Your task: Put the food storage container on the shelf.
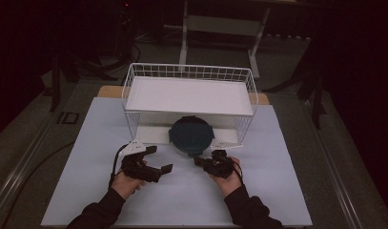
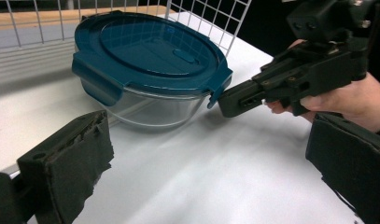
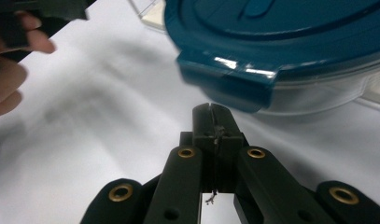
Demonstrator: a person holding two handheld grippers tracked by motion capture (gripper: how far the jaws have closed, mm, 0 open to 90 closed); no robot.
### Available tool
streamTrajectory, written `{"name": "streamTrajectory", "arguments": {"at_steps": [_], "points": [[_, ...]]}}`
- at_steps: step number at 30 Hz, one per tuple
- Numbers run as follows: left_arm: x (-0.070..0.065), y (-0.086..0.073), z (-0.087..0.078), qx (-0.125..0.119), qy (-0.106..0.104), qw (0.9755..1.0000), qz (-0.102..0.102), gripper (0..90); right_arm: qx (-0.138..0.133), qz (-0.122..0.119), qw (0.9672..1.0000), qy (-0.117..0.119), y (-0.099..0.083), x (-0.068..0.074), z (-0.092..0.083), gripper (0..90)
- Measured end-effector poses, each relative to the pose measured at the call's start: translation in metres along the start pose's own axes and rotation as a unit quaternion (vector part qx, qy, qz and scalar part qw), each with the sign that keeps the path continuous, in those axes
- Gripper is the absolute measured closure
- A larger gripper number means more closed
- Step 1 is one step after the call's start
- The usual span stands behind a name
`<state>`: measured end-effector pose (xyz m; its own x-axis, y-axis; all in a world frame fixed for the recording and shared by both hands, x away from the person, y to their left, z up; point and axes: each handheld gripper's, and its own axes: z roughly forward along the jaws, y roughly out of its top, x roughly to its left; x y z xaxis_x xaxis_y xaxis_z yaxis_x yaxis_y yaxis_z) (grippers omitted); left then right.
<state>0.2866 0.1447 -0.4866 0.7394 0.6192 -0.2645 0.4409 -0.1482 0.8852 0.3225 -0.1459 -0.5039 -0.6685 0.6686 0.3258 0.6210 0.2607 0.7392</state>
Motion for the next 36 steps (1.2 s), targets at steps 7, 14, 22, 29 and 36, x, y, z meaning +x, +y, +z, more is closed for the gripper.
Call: {"name": "streamTrajectory", "arguments": {"at_steps": [7, 14, 22, 29, 36], "points": [[-0.001, -0.001, 0.002, 0.004, 0.000, 1.0000, 0.007, 0.5, -0.005, 0.007, 1.0000, -0.004, 0.006, -0.006, 0.009, 89.9], [0.000, -0.002, 0.002, 0.004, 0.002, 0.9999, 0.010, 0.5, -0.012, 0.011, 0.9998, -0.014, 0.020, -0.010, 0.025, 89.8], [-0.001, -0.003, 0.003, 0.004, 0.003, 0.9998, 0.017, 0.5, -0.012, 0.009, 0.9997, -0.019, 0.029, -0.011, 0.037, 89.9], [-0.002, -0.003, 0.002, 0.002, 0.006, 0.9998, 0.020, 0.5, -0.018, 0.021, 0.9993, -0.025, 0.036, -0.017, 0.044, 89.8], [-0.001, -0.003, 0.002, 0.002, 0.005, 0.9998, 0.020, 0.5, -0.021, 0.023, 0.9991, -0.028, 0.042, -0.020, 0.050, 89.8]]}}
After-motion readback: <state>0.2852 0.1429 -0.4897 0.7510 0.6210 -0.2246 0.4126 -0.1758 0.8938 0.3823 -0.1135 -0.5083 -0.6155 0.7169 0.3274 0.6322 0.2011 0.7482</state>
